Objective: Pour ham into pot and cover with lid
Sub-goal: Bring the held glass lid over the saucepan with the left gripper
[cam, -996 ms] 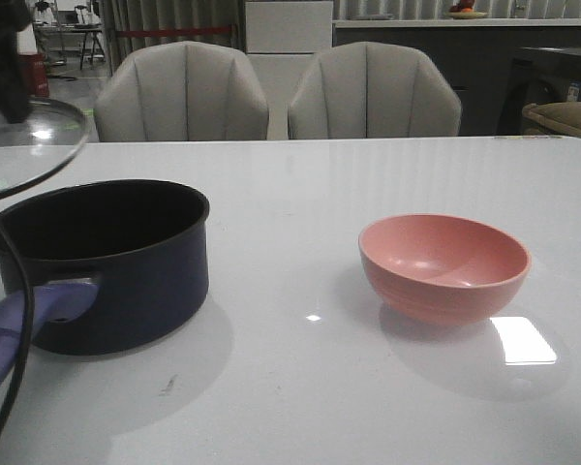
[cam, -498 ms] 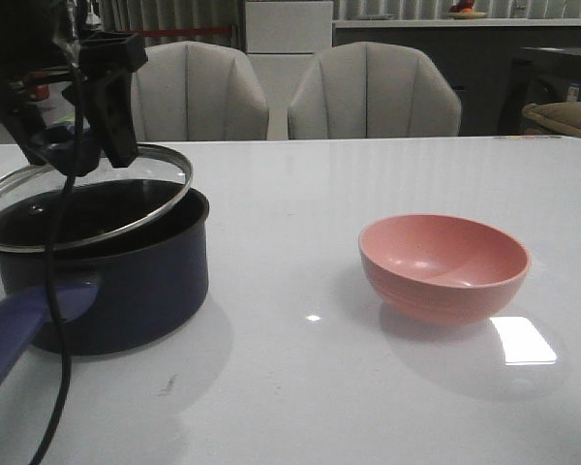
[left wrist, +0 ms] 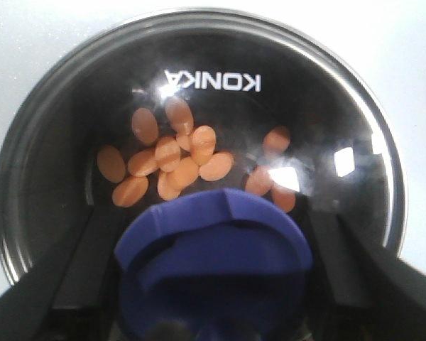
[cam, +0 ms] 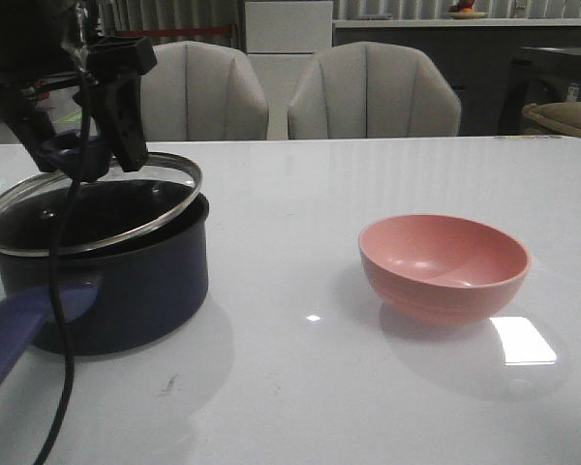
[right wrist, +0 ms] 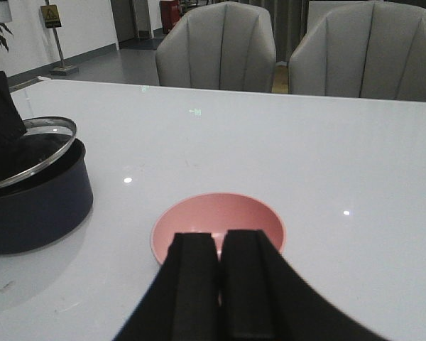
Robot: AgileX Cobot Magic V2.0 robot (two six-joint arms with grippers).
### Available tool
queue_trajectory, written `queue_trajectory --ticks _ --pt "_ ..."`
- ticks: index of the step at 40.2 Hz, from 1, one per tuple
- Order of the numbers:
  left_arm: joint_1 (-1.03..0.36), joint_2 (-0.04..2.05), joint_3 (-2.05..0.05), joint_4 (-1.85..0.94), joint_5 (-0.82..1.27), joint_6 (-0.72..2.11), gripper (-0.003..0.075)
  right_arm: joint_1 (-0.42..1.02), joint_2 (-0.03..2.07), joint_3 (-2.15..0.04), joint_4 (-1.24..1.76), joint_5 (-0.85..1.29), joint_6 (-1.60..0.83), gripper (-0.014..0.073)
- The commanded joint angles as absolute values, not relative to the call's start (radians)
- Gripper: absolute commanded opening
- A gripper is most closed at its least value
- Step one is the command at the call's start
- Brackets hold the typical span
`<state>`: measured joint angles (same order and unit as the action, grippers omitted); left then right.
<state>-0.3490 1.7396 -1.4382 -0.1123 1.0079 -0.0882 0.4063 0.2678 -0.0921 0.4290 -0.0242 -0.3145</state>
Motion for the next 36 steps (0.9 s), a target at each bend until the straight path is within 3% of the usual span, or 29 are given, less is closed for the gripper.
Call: queue_trajectory --ticks 1,6,17,36 --pt "-0.357 1.696 -1.473 -0.119 0.972 -0.088 0.0158 0.406 0.275 -0.118 0.429 -0.109 -0.327 0.0150" --pt "-0.357 1.696 -1.473 -0.119 0.972 -0.088 0.0211 0.406 0.275 -0.118 0.429 -0.109 -0.327 0.0150" --pt "-0.357 1.696 -1.473 -0.126 0.950 -0.088 0.0452 0.406 0.275 -0.118 0.429 -0.109 -0.327 0.0150" --pt "-0.357 1.713 -1.473 -0.151 0.943 -0.088 0.0487 0.406 0.275 -0.118 0.429 -0.109 -0.327 0.0150"
